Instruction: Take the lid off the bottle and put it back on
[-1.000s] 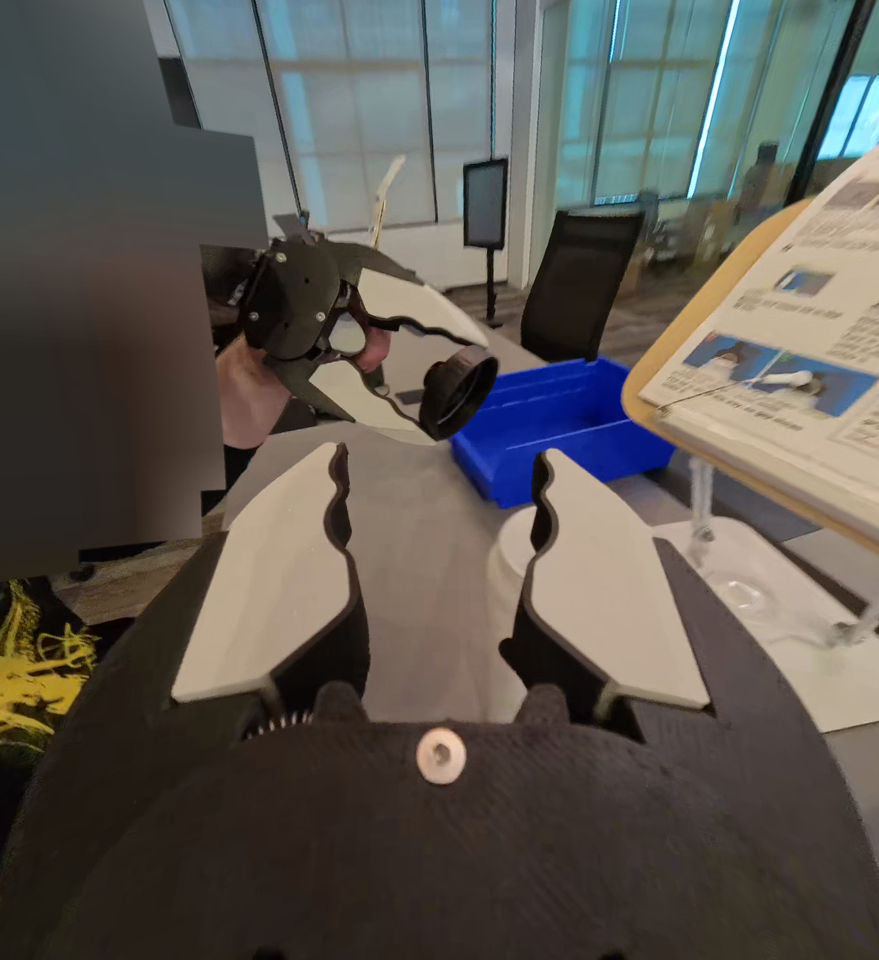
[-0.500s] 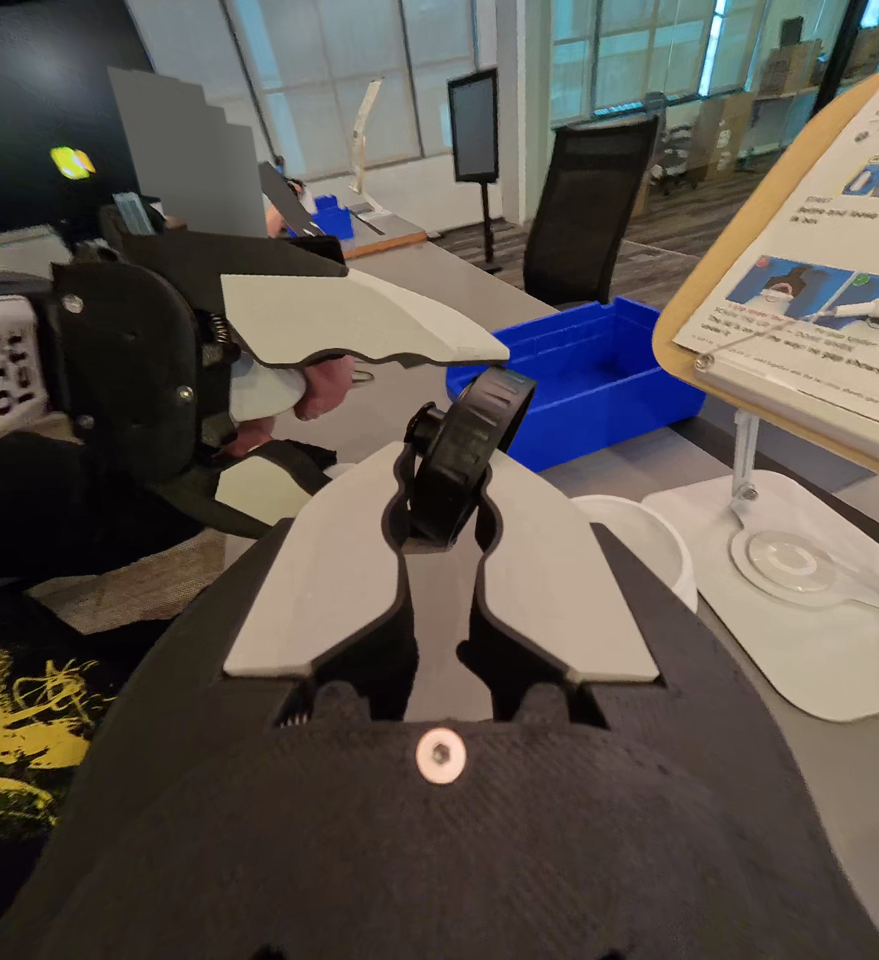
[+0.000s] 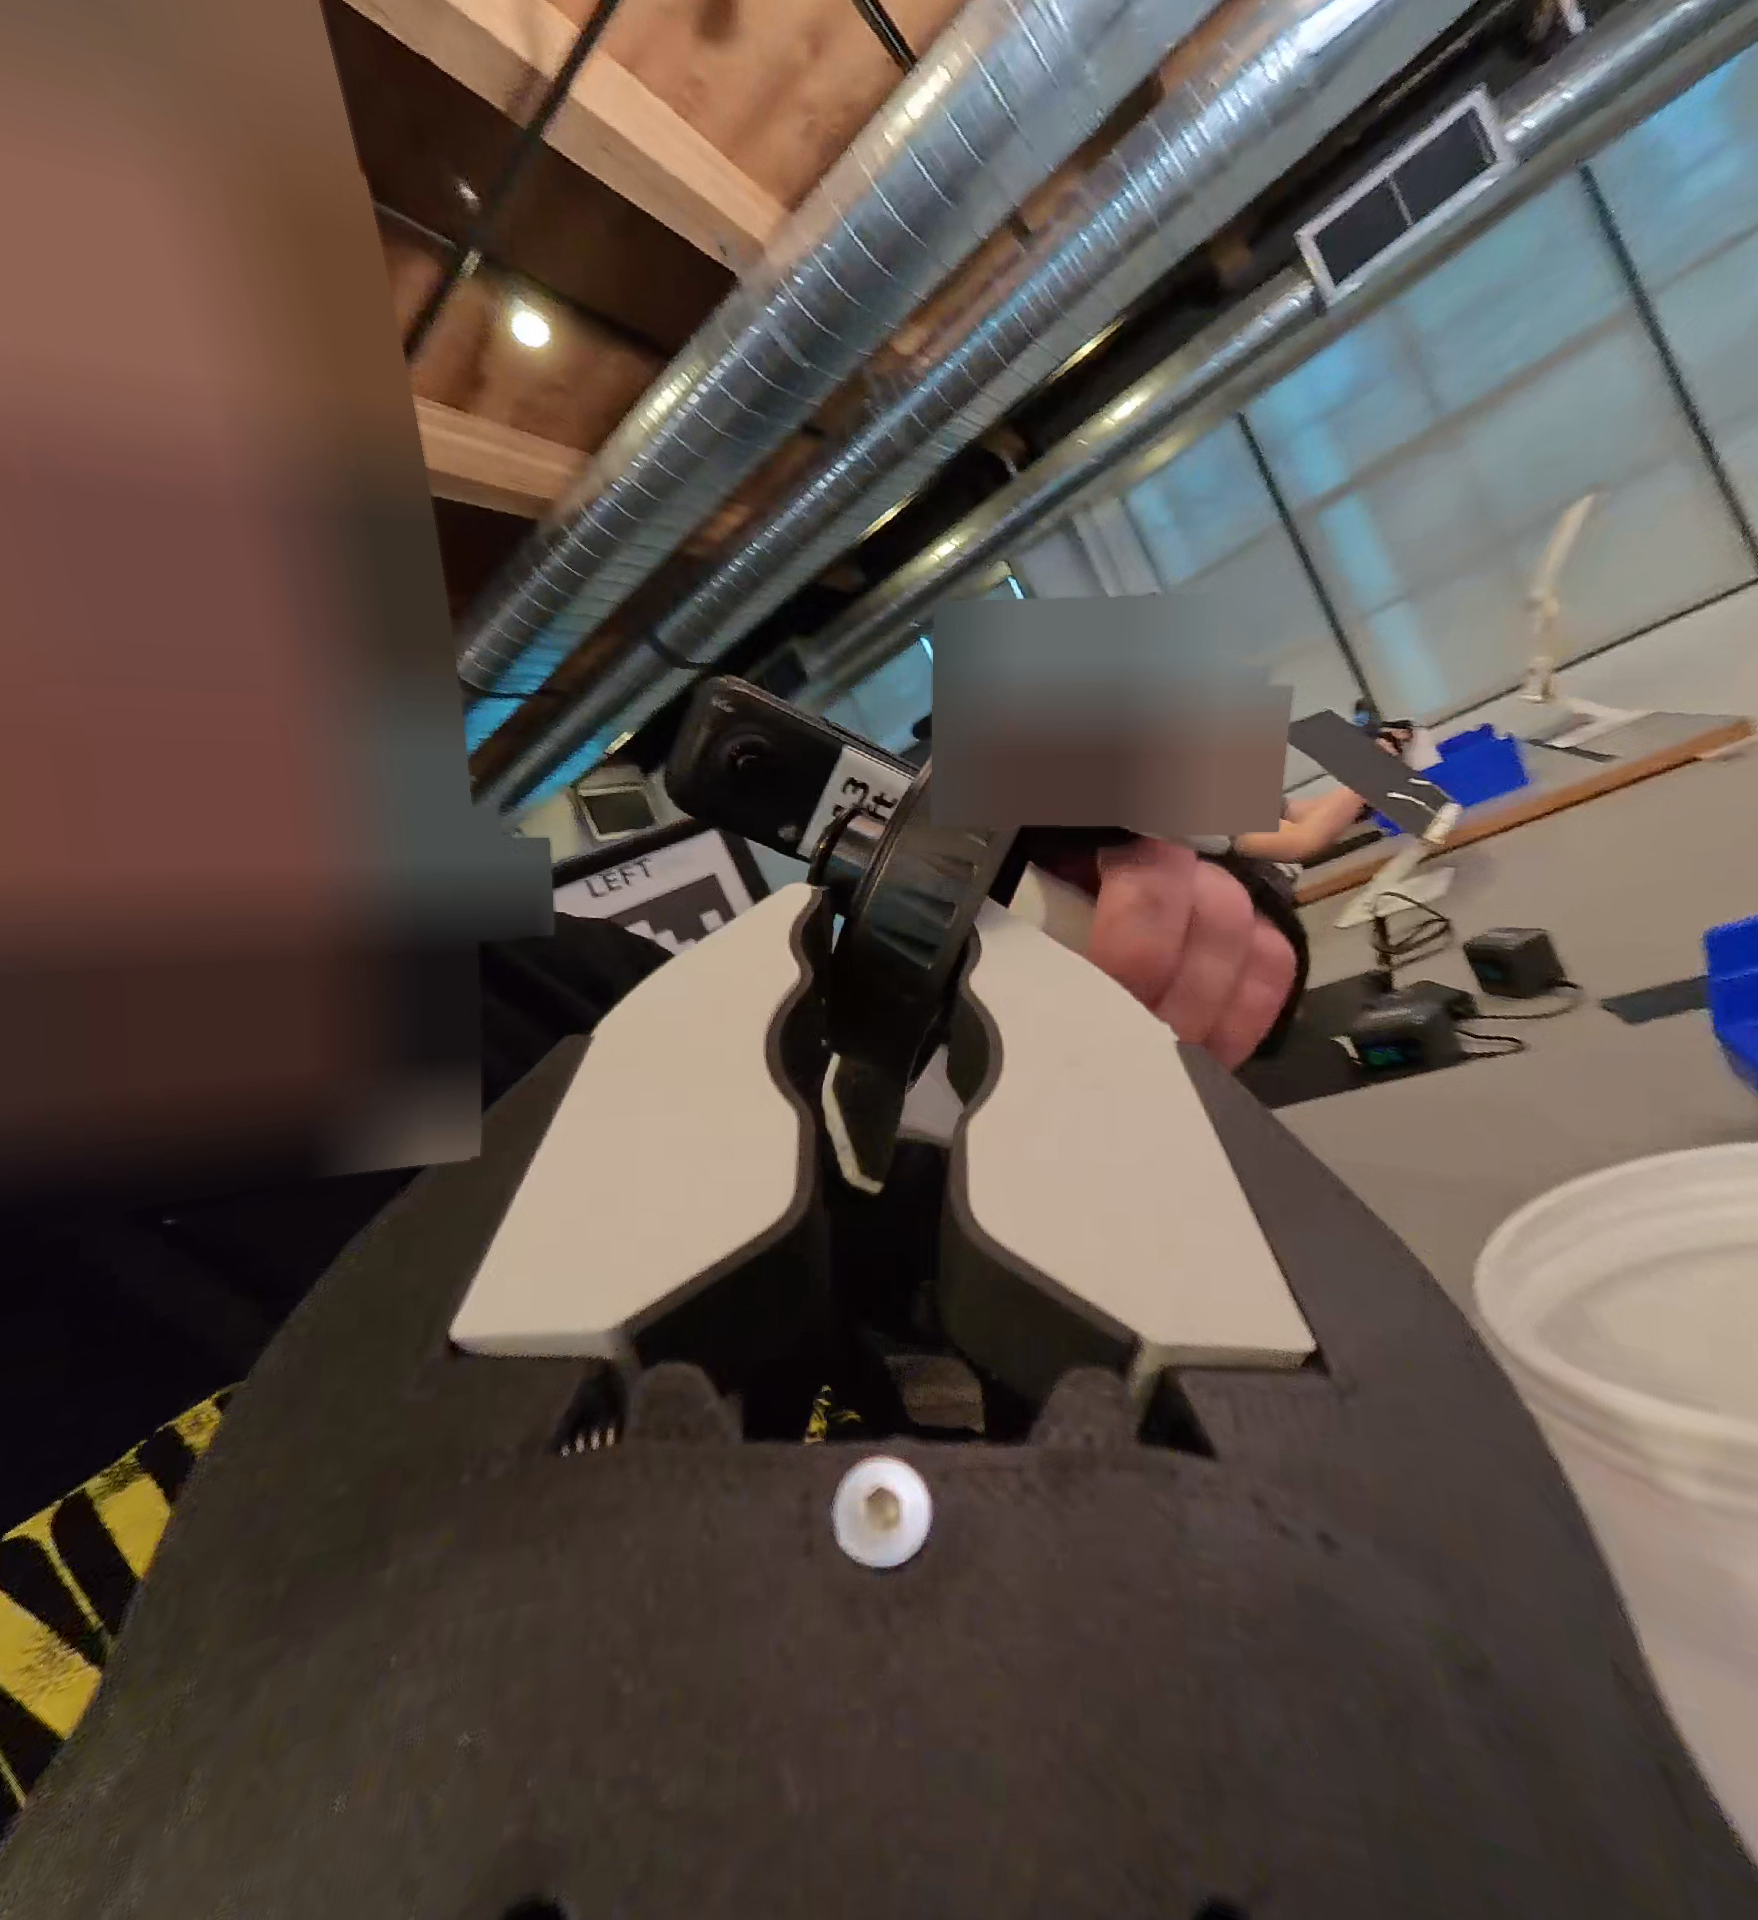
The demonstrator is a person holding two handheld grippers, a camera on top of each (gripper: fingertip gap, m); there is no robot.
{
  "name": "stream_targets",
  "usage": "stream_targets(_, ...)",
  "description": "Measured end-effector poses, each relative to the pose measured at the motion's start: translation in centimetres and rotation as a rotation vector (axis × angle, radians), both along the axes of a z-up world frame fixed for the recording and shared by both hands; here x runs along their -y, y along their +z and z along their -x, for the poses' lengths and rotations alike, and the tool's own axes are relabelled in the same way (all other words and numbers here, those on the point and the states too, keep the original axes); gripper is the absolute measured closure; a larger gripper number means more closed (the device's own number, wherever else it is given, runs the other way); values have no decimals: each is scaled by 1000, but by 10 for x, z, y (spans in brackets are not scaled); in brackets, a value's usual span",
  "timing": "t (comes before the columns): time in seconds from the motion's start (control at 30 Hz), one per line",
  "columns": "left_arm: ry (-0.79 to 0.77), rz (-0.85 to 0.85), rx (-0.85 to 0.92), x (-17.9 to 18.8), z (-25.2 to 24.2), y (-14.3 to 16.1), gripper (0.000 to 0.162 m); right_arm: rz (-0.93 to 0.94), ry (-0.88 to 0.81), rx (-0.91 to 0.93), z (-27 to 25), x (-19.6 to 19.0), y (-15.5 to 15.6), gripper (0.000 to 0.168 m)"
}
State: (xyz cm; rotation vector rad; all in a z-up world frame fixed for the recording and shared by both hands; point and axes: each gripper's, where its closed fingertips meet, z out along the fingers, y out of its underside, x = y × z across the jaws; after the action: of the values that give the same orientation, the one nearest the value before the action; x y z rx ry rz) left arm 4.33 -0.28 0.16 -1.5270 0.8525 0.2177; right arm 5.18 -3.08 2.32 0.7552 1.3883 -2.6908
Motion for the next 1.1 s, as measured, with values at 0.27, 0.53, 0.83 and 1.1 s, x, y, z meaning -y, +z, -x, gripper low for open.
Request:
stream_targets(0.27, -83, -52, 73, -1, -11, 5, 79, 81, 111, -1, -3, 1, -3, 148)
stream_targets(0.53, -92, -71, 68, -2, -10, 4, 84, 113, 131, 0, -3, 0, -5, 124)
stream_targets(0.83, 280, -80, -233, -19, 27, -3, 84, -397, -515, 217, 26, -33, -26, 87)
stream_targets(1.1, 539, -72, -464, -36, 43, -12, 84, -660, -770, 332, 43, -33, -35, 82)
